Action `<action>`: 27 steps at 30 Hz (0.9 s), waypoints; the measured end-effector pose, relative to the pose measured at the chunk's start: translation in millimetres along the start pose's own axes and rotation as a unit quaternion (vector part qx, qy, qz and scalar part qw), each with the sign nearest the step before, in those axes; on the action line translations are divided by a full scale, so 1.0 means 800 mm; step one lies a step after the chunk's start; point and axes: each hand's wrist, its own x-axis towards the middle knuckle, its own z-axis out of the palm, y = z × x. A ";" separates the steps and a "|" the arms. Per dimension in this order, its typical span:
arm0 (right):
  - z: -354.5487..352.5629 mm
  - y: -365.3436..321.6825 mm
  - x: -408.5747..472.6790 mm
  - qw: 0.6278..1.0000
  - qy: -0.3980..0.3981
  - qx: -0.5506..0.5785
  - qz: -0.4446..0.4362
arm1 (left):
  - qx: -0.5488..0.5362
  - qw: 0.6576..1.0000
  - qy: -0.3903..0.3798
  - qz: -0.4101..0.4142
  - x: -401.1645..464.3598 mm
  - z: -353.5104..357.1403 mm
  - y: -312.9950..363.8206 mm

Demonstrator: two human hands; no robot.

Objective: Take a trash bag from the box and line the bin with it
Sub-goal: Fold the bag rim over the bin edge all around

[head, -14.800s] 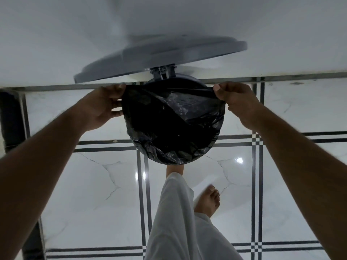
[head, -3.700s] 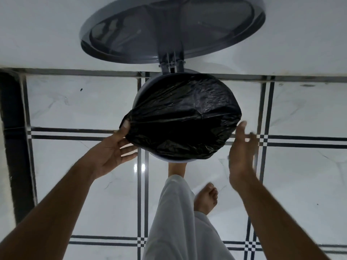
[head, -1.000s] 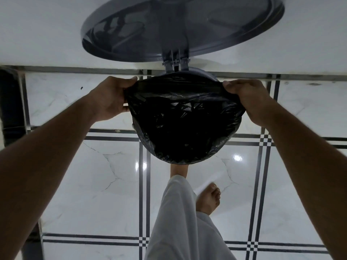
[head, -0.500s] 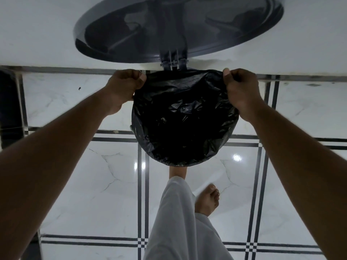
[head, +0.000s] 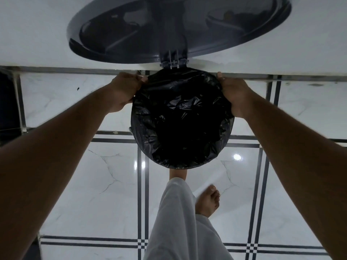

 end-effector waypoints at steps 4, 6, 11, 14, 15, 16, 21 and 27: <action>-0.017 -0.002 0.014 0.995 -0.091 -0.031 0.035 | 0.038 0.999 -0.018 -0.034 0.021 -0.003 -0.007; -0.019 -0.002 0.017 0.994 -0.094 -0.047 0.038 | 0.043 0.997 -0.044 -0.048 0.032 -0.011 -0.014; -0.033 0.012 0.003 0.998 -0.053 -0.027 0.002 | 0.058 0.994 -0.070 -0.065 0.010 -0.018 -0.014; -0.046 0.031 -0.024 0.998 0.031 0.048 -0.013 | -0.009 0.998 -0.030 -0.055 -0.008 -0.012 -0.023; -0.048 0.042 -0.039 0.996 0.051 0.067 -0.010 | -0.040 0.998 -0.008 -0.052 -0.018 -0.009 -0.027; -0.049 0.055 -0.056 0.995 0.058 0.082 -0.004 | -0.066 0.996 0.015 -0.054 -0.029 -0.005 -0.031; -0.042 0.122 -0.117 0.986 0.068 0.148 0.040 | -0.156 0.982 -0.006 -0.108 -0.089 -0.001 -0.087; -0.034 0.156 -0.147 0.967 0.052 0.230 0.101 | -0.188 0.974 -0.014 -0.125 -0.111 0.008 -0.108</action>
